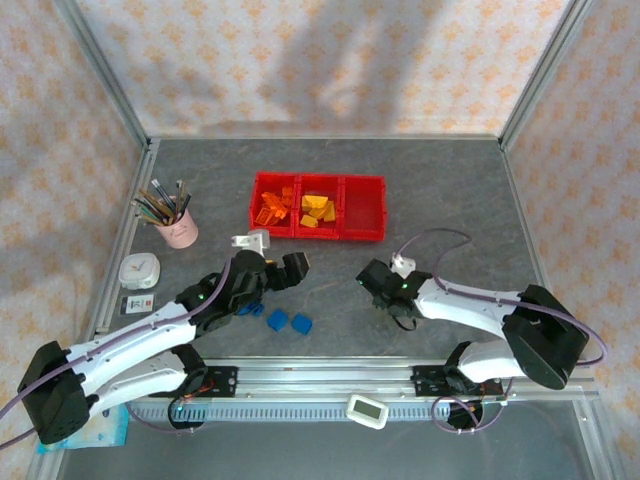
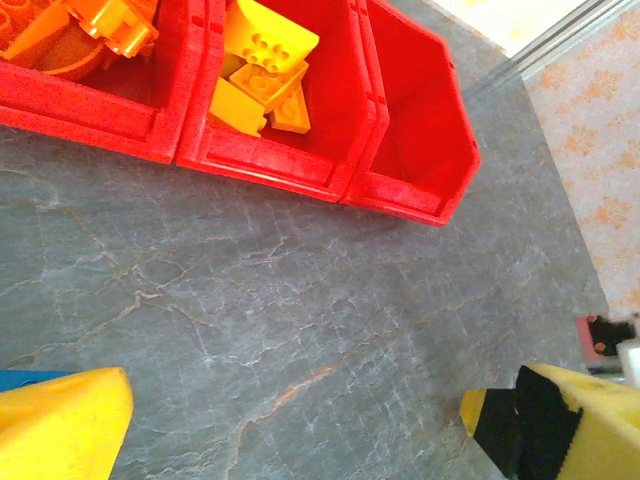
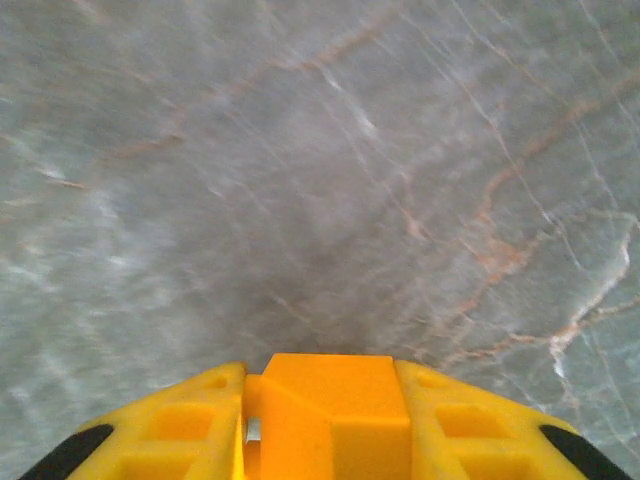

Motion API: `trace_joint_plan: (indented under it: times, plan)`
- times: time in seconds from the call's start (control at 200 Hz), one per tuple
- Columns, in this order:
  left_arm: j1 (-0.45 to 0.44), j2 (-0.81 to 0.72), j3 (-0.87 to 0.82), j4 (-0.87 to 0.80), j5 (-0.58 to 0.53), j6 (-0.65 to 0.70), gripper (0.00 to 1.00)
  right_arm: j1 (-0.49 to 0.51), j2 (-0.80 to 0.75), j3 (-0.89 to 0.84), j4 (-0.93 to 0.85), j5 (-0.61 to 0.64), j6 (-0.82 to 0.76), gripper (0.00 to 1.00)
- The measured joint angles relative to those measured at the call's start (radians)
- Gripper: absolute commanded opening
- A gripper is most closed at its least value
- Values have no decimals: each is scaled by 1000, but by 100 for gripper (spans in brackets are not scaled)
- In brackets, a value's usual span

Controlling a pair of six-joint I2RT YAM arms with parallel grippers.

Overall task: Sort the legos into containers by color
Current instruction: Pick up the lego from the bottom-center of the table, then place the lego in the container.

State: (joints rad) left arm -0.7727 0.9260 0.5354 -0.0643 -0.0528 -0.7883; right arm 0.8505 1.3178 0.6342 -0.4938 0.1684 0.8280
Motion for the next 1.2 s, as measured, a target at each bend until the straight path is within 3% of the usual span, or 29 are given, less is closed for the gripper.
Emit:
trace_joint_plan:
  times: [0.25,0.796,0.986,1.201]
  plan:
    - [1,-74,2,-83,-71,2,99,0,92,290,29,12,-131,33]
    - [166,-167,14,-205,-89,12,99,-128,702,986,137,-27,-400,37]
    - [176,-163,13,-204,-75,12,99,-132,803,1074,130,-45,-430,53]
    - [187,-139,13,-201,-56,23,99,-132,790,1070,124,-44,-448,58]
